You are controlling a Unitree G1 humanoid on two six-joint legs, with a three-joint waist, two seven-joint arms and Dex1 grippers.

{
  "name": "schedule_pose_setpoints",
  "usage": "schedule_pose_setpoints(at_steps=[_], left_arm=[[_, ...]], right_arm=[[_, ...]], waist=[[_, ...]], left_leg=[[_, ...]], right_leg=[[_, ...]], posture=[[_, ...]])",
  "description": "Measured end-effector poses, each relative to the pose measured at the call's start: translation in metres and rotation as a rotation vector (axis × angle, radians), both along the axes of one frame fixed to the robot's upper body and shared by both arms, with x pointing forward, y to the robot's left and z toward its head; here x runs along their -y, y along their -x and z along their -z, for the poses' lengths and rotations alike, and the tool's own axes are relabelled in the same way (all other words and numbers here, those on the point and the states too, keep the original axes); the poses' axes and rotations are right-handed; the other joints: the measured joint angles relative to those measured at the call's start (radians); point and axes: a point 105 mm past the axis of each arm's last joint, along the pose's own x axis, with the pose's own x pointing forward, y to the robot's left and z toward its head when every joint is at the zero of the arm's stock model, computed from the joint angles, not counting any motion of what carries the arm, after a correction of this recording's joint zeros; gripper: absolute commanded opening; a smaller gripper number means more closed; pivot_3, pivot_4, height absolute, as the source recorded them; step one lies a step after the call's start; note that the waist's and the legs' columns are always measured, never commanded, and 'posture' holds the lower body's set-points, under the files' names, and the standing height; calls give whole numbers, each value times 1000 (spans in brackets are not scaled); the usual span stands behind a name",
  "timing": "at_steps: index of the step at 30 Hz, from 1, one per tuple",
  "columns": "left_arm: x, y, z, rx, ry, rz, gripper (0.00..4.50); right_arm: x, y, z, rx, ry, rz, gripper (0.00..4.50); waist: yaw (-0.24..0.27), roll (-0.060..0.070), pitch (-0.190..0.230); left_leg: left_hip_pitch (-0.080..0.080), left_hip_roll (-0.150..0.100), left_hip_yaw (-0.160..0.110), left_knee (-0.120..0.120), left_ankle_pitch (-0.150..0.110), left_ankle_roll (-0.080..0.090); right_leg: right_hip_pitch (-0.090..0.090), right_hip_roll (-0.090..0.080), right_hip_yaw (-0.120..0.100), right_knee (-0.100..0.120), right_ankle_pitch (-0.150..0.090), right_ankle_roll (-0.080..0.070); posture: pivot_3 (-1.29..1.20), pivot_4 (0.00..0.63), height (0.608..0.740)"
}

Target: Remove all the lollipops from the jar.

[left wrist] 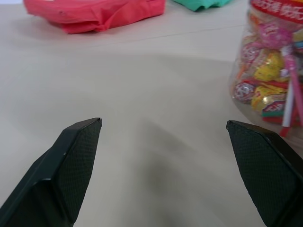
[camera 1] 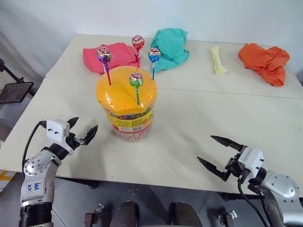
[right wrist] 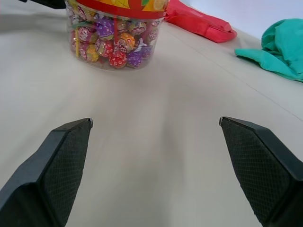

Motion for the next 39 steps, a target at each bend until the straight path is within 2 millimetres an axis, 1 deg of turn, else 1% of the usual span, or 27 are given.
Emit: schedule_pose_setpoints(at_steps=[2,4,5,7,9,11,13,15,16,18,20,21,24,26,28,32,33,35,38,39], left_arm=[[0,0,-2,1,-17,19,4478],[0,0,-6,2,-18,41,4478],[-3,1,-8,5,-12,56,4478],[-13,6,-14,7,16,96,4478],[-30,13,-28,19,59,126,4478],[-50,22,-41,10,72,153,4478],[-67,31,-49,-25,93,178,4478],[-79,38,-52,-73,122,202,4478],[-82,41,-51,-98,153,222,4478],[-81,43,-55,-108,207,267,4478],[-73,40,-68,-69,244,330,4478],[-65,38,-79,-42,254,374,4478],[-28,38,-118,46,256,571,4478],[1,37,-138,75,203,697,4478],[23,32,-153,108,161,780,4478],[56,22,-169,156,133,902,4478],[64,20,-174,161,124,936,4300],[71,18,-179,167,113,969,3900],[81,16,-179,166,113,1012,2934],[83,16,-178,159,112,1024,2699]], right_arm=[[-1,1,1,-33,4,-25,4500],[-6,2,-1,-73,-1,-73,4500],[-11,1,-8,-62,-24,-98,4500],[-21,-1,-34,-5,-93,-151,4500],[-27,0,-65,74,-174,-197,4500],[-26,5,-89,132,-240,-225,4500],[-23,10,-100,146,-253,-240,4500],[-20,14,-109,172,-268,-249,4500],[-18,17,-115,196,-282,-257,4500],[-15,23,-128,248,-304,-268,4500],[-14,28,-138,278,-311,-279,4500],[-14,30,-141,284,-315,-281,4500],[-17,33,-151,308,-327,-299,4500],[-18,32,-155,322,-328,-302,4500],[-18,31,-154,319,-318,-305,4500],[-19,27,-149,310,-292,-314,4500],[-19,26,-148,304,-292,-311,4500],[-20,24,-145,295,-299,-310,4500],[-20,24,-143,290,-306,-304,4500],[-20,23,-142,288,-301,-301,4500]], waist=[[0,0,0],[-2,0,0],[-4,0,0],[-13,0,0],[-18,0,0],[-19,0,0],[-18,0,0],[-15,0,0],[-13,0,0],[-9,-1,1],[-3,-2,1],[0,-3,1],[0,-3,1],[-1,-3,1],[-1,-3,1],[-4,-3,1],[-5,-3,1],[-11,-3,1],[-16,-3,1],[-17,-3,1]], left_leg=[[0,0,0,0,0,0],[0,0,0,0,0,0],[0,1,0,0,0,0],[0,1,0,0,0,0],[0,2,-1,0,0,0],[0,1,-1,-1,0,0],[0,0,-1,-1,0,0],[-1,0,-1,-1,-1,1],[0,0,-1,-1,-1,1],[-1,0,-1,-1,-1,1],[-1,1,-1,0,-1,1],[-1,1,-1,0,-1,1],[-1,1,-1,0,-1,1],[-1,0,-1,0,-1,1],[-1,0,0,0,-1,1],[-1,0,2,1,0,1],[-1,0,2,1,0,1],[-1,0,3,0,0,1],[-2,0,2,0,0,1],[-2,0,2,0,0,1]], right_leg=[[0,0,0,0,0,0],[0,0,0,0,0,0],[0,0,0,0,0,0],[-1,1,0,1,0,0],[-1,1,-1,1,0,0],[-1,1,-1,1,0,0],[-1,0,-2,1,0,0],[-1,0,-2,1,0,0],[-1,0,-2,1,0,0],[-1,0,-2,1,0,0],[-1,0,-2,1,0,0],[-1,0,-2,2,0,0],[-1,0,0,2,0,0],[-1,0,0,1,0,0],[-1,0,-1,2,0,0],[-1,0,-1,2,0,0],[-1,0,-1,3,0,0],[-2,0,-1,2,0,0],[-2,0,-2,2,0,0],[-2,0,-2,2,0,0]], posture=[[0,150,740],[0,150,740],[0,150,740],[0,150,740],[0,150,740],[0,150,740],[0,150,740],[0,150,740],[0,150,740],[0,150,740],[0,150,740],[0,150,740],[0,150,740],[0,150,740],[0,150,740],[0,150,740],[0,150,740],[0,150,740],[0,150,740],[0,150,740]])
